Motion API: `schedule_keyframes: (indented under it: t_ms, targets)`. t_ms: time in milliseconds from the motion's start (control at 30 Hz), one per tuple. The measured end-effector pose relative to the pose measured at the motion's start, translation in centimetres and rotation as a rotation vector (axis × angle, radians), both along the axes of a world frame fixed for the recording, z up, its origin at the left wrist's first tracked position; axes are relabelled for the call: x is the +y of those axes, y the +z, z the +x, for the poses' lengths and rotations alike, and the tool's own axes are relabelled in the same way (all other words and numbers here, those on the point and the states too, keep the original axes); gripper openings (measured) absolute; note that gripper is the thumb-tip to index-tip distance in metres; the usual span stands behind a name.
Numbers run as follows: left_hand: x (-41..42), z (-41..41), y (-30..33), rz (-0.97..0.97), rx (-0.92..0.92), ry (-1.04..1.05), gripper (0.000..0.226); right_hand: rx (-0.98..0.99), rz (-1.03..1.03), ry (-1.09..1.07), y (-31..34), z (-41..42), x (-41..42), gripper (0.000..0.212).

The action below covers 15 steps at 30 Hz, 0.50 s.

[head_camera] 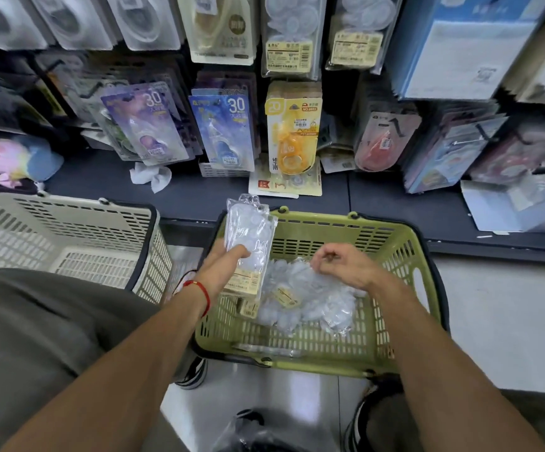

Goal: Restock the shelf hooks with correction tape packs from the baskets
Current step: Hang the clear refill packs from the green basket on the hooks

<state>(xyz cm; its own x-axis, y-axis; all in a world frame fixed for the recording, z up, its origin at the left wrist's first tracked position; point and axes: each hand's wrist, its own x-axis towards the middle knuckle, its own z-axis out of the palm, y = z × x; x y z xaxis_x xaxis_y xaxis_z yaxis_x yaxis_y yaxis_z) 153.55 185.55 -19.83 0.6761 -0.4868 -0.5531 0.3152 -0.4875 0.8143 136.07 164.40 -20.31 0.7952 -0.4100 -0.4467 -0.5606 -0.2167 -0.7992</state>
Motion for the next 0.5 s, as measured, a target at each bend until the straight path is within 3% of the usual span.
schedule_keyframes:
  t_ms: [133, 233, 333, 400, 500]
  targets:
    - [-2.3, -1.0, 2.0, -0.045, 0.008, -0.142, 0.028, -0.123, -0.104, 0.150, 10.2, -0.6, -3.3, 0.013]
    - [-4.1, -2.2, 3.9, -0.098, 0.071, -0.177, 0.036, -0.264, -0.213, 0.048, 14.2, 0.5, -3.0, 0.011]
    - [-5.7, -3.4, 6.0, -0.238, 0.249, -0.250, 0.066, -0.301, -0.455, -0.051, 16.4, 2.2, -2.6, 0.016]
    - [-6.7, -4.2, 7.8, -0.319, 0.206, -0.315, 0.089, -0.305, -0.627, -0.065, 17.7, 3.1, -2.7, 0.021]
    - [-8.6, -4.4, 10.9, -0.444, 0.131, -0.344, 0.078, -0.431, -0.794, -0.082, 20.1, 4.0, -3.3, 0.024]
